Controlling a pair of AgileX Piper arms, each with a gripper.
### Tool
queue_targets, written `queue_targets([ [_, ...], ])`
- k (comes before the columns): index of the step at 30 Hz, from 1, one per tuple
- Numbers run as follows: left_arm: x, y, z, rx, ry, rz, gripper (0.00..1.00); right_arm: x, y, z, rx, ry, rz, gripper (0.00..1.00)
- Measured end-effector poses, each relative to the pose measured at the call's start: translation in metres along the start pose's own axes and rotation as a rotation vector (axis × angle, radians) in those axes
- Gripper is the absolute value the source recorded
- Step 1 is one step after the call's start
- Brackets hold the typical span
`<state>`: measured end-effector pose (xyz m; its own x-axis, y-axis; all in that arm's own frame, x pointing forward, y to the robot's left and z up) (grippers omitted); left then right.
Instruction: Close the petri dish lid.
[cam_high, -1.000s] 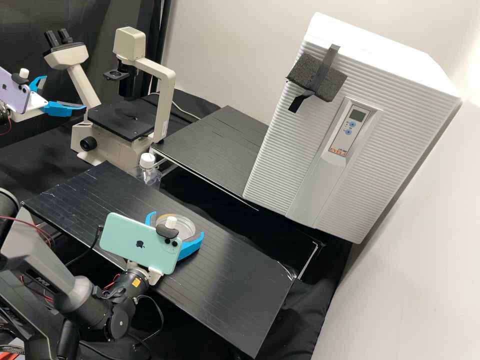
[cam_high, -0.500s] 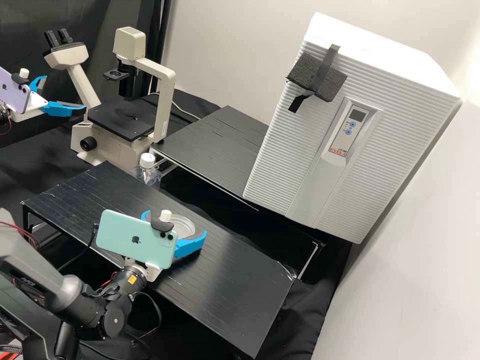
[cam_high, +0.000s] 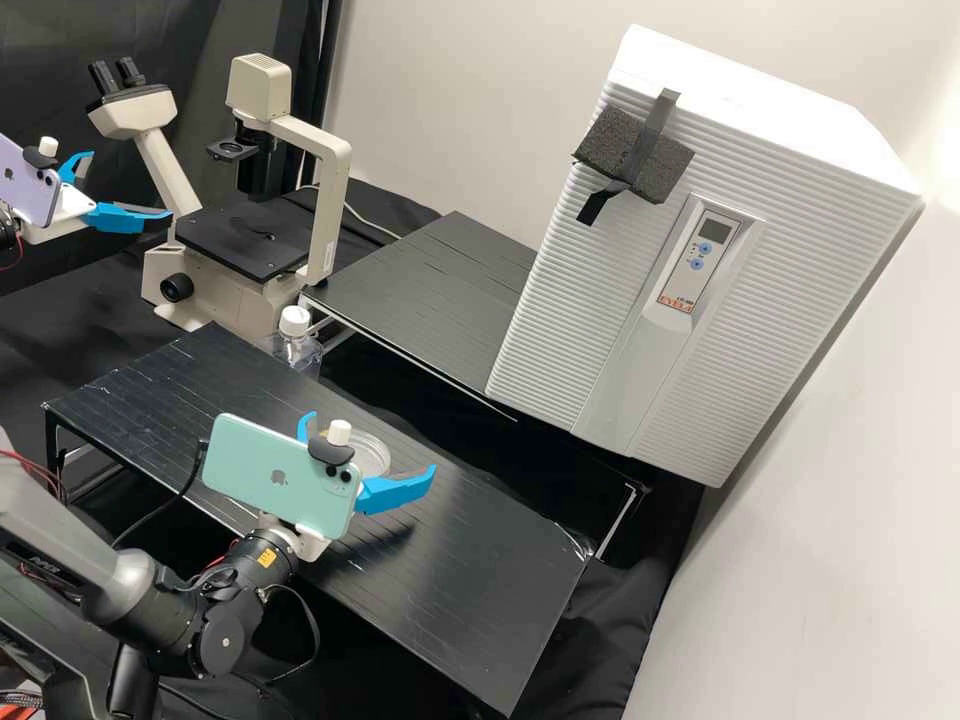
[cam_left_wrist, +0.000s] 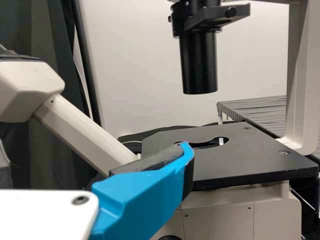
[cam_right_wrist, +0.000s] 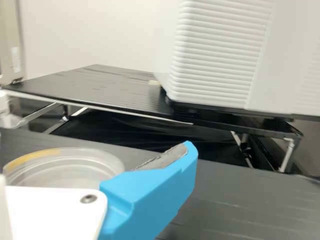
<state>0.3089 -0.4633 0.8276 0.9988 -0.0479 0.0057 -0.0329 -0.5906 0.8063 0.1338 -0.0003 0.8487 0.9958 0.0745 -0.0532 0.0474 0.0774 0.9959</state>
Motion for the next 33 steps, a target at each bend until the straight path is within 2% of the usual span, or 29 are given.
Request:
queue_targets([
  [7,0.000,0.000,0.000,0.000,0.000,0.000,1.00,0.001,0.000,0.010,0.051,-0.043,0.001,1.00],
  [15,0.000,0.000,0.000,0.000,0.000,0.000,1.00,0.003,-0.003,0.022,0.142,-0.064,-0.021,1.00],
  [21,0.000,0.000,0.000,0.000,0.000,0.000,1.00,0.005,-0.005,0.027,0.179,-0.074,-0.029,1.00],
  [26,0.000,0.000,0.000,0.000,0.000,0.000,1.00,0.005,-0.004,0.027,0.183,-0.070,-0.022,1.00],
  [33,0.000,0.000,0.000,0.000,0.000,0.000,1.00,0.001,0.004,0.020,0.124,-0.079,0.047,1.00],
])
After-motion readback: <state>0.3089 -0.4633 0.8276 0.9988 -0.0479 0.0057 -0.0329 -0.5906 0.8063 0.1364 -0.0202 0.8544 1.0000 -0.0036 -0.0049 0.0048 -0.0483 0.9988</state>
